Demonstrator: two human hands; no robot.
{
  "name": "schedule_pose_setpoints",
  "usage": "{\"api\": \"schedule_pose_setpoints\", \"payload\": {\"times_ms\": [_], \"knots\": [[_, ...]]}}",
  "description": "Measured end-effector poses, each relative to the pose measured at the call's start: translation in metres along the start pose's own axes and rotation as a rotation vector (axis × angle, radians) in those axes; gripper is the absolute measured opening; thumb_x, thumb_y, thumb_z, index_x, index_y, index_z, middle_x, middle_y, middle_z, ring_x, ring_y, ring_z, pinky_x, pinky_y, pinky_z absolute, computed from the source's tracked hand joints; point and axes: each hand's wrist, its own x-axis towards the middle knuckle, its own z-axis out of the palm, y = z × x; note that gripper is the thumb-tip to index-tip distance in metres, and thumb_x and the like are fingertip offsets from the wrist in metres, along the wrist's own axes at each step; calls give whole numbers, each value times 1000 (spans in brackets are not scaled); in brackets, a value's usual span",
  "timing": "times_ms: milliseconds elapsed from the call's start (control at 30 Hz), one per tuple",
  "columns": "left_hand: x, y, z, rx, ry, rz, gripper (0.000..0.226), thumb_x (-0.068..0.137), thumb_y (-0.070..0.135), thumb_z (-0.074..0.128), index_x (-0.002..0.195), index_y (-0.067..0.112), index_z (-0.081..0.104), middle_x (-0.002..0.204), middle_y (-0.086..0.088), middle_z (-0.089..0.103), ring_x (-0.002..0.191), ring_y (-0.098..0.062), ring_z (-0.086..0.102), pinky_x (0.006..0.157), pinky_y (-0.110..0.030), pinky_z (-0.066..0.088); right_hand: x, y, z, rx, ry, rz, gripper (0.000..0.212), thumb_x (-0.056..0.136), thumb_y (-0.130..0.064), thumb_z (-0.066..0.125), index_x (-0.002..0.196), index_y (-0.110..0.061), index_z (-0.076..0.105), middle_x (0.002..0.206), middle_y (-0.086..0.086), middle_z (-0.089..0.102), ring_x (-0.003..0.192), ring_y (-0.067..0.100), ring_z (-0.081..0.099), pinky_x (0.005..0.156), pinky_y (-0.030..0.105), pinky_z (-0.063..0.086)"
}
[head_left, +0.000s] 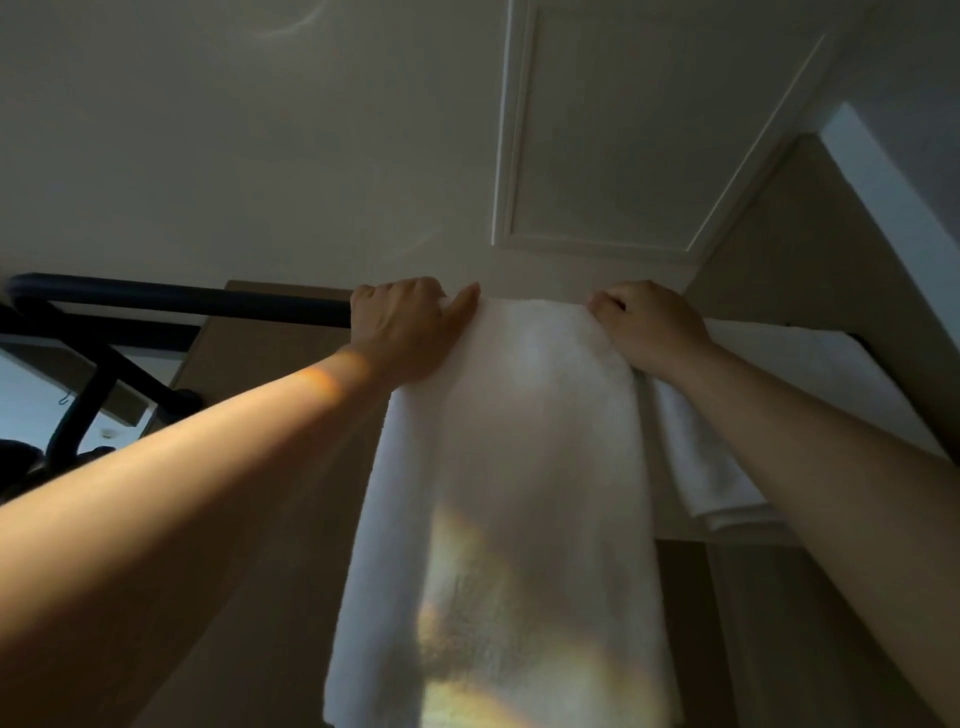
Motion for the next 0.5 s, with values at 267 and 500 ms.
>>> {"api": "schedule_pose_setpoints", "payload": {"times_ms": [267,500], "knots": [[2,3,0,39,-13,-34,59,95,60,25,64,16,50,62,2,46,69,-27,47,74,-36,28,-28,-35,2,27,134,-231,34,101,-31,43,116,-8,64,121,17,63,113,35,56,95,41,45],[0,1,-10,13,-109,-101,55,95,61,27,106,20,62,106,-6,64,100,-27,56,89,-39,31,-19,-40,10,-208,-74,-187,47,102,-48,30,111,-10,56,124,21,59,116,37,53,92,40,40]]}}
